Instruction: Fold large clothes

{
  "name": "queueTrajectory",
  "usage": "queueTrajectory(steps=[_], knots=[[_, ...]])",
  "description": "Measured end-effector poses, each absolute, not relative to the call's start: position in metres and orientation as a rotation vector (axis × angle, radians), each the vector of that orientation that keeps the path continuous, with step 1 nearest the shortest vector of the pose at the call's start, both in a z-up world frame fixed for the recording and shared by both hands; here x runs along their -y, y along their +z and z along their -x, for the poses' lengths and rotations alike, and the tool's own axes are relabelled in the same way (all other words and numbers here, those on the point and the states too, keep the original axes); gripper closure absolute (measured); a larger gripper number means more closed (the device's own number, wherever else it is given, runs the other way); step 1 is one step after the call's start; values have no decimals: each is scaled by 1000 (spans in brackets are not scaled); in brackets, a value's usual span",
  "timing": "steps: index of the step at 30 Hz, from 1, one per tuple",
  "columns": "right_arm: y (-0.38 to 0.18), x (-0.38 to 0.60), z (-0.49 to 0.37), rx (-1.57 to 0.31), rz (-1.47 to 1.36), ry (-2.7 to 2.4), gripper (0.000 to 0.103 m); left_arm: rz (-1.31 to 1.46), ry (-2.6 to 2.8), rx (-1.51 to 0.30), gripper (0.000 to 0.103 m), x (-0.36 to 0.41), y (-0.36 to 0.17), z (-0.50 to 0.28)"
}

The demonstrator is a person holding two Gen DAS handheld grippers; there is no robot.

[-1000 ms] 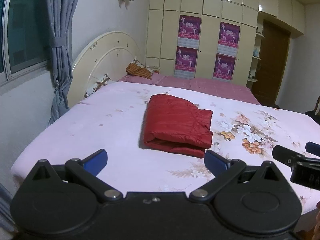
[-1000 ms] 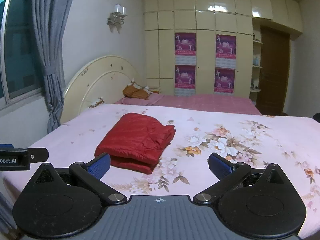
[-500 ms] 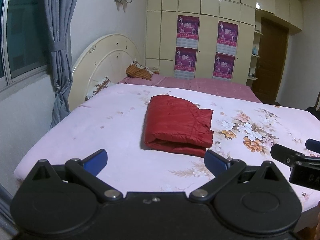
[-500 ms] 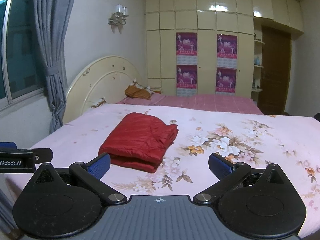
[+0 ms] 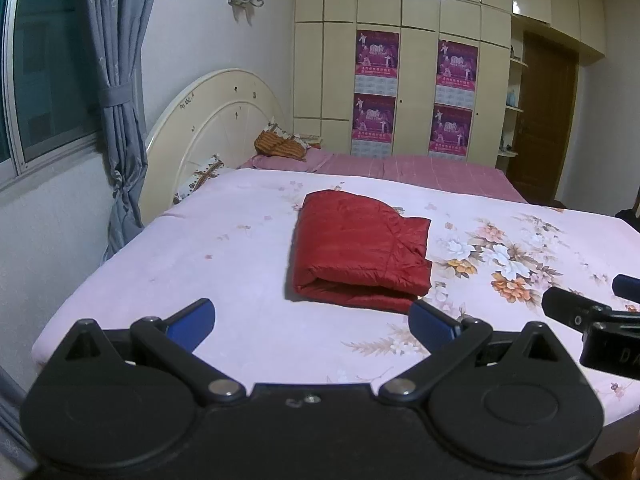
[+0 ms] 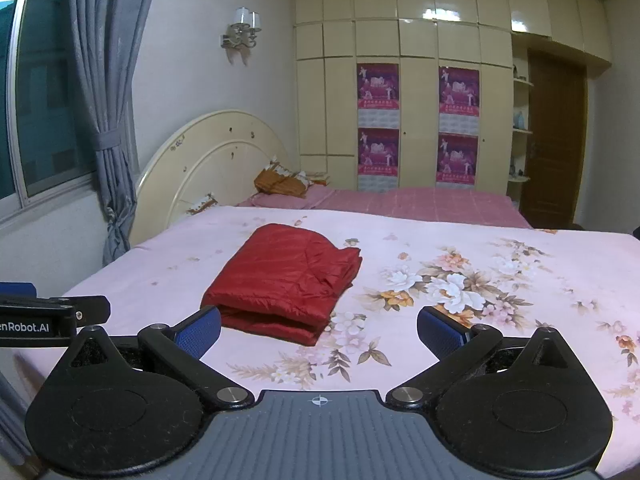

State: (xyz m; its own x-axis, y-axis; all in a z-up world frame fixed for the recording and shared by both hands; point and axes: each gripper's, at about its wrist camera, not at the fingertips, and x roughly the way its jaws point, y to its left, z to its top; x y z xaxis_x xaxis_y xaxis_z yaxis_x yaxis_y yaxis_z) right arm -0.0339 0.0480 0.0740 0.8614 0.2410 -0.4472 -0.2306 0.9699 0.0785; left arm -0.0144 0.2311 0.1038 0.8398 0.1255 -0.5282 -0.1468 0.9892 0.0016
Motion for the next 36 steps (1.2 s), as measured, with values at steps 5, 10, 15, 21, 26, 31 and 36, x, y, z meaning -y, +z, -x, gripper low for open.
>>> queueTrajectory(steps=[5,10,15,21,26,31,36], knots=[[73,-47,32,-475,-26,248,0,39,143,-559,0,-231,104,13],[73,-46,31,-478,-27,248,0,41,142,-561,0,-233,103,13],[72,-46,30,-482,-29,249,0,43,140,-569,0,-232,102,9],[70,-45,27,-493,-30,249,0,48,134,-584,0,-232,100,0],[68,-44,21,-506,-31,249,0,61,120,-600,0,-233,97,-7],[63,-44,13,-525,-34,243,0,58,100,-569,4,-234,93,-13],[56,-42,-1,-544,-42,228,0,44,99,-582,0,-235,91,-31]])
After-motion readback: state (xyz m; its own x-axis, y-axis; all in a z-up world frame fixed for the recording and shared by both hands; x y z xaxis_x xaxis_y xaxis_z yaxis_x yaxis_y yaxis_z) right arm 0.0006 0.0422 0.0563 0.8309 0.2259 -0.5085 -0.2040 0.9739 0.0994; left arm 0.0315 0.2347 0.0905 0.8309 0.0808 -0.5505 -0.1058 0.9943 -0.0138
